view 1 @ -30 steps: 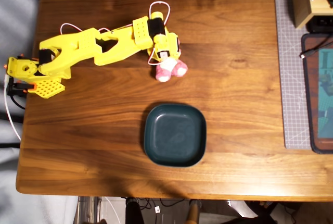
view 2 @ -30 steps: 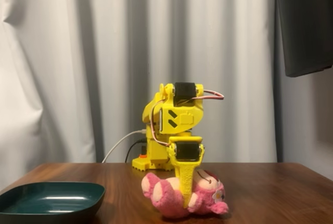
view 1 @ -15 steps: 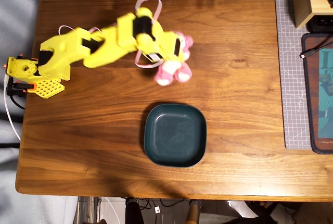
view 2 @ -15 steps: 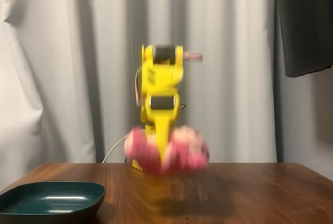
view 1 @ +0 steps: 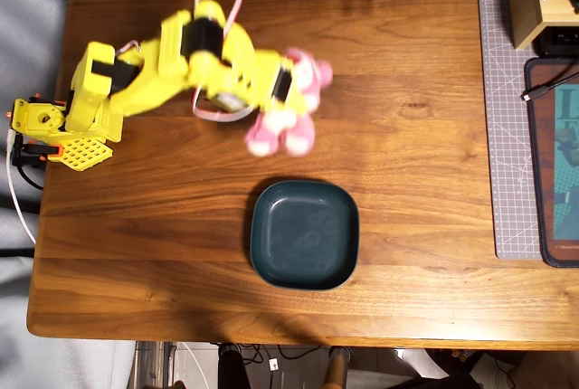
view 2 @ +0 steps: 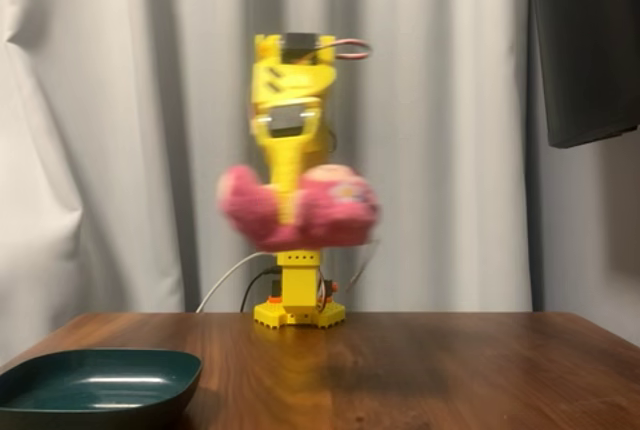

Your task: Grasp a strawberry bear and put it in the bin.

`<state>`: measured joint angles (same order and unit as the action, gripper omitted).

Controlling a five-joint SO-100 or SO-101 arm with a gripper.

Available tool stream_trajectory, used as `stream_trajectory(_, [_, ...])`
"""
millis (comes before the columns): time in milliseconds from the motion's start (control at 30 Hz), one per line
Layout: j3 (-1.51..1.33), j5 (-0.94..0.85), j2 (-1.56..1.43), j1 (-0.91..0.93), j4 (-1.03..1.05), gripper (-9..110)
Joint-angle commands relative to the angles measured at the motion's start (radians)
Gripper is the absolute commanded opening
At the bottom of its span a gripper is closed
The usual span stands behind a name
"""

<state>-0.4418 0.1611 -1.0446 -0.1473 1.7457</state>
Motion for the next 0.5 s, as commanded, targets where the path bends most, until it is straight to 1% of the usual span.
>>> stream_trajectory(0, [0.066, -0.063, -0.072, -0.094, 0.041, 0])
stream_trajectory(300, [0.103, -0.173, -0.069, -0.233, 0.040, 0])
stream_trajectory(467, [0.112, -0.201, -0.017, -0.293, 0.014, 0])
